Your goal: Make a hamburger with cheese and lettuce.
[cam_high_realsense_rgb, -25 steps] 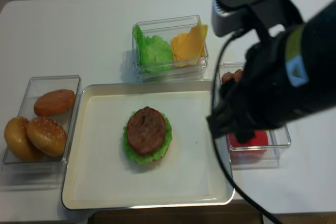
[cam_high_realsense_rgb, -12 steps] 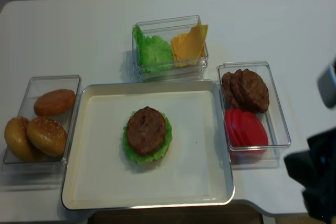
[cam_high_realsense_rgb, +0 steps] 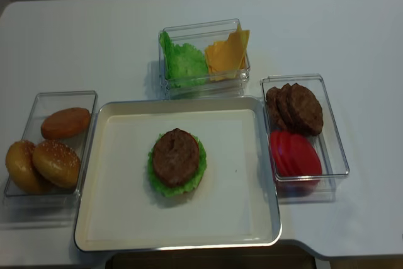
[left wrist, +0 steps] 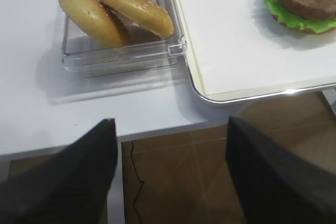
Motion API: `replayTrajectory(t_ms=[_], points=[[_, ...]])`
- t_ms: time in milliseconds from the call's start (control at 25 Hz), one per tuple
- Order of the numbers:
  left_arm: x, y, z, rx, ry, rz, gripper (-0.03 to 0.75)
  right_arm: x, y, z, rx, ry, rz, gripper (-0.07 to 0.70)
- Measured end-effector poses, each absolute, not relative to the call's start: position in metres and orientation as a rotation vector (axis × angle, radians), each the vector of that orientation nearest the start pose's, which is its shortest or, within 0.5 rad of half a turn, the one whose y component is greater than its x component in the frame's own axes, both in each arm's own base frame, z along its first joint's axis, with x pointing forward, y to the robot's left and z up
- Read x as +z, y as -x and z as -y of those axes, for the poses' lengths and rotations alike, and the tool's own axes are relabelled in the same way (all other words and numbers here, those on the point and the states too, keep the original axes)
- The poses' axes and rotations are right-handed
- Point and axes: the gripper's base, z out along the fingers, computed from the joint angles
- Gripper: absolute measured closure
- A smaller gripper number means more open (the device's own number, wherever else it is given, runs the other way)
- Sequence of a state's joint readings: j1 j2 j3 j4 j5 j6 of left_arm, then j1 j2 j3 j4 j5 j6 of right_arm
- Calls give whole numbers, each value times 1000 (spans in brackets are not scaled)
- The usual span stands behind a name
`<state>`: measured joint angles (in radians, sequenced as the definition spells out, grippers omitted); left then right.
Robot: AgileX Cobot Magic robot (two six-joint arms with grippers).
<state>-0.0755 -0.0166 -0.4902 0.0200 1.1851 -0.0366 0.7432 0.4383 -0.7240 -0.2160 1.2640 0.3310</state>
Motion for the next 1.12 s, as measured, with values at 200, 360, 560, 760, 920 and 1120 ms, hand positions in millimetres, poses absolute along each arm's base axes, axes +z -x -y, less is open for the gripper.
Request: replayTrajectory(t_ms=[200, 360, 560, 760, 920, 1120], points=[[265, 12, -3, -40, -39, -2162, 232, 314, -23, 7, 147, 384, -2302, 257], [265, 12, -3, -40, -39, -2162, 232, 307, -9, 15, 87, 291, -2260, 258], [265, 12, -3, -40, -39, -2162, 232, 297, 4, 13, 81, 217, -2231, 258], [265, 12, -3, -40, -39, -2162, 232, 286, 5, 4, 121, 154, -2196, 282], [265, 12, -3, -40, -39, -2162, 232, 280, 9, 3, 102, 72, -2158, 289], [265, 12, -3, -40, -39, -2162, 232, 272, 11, 3, 73, 39, -2109, 315]])
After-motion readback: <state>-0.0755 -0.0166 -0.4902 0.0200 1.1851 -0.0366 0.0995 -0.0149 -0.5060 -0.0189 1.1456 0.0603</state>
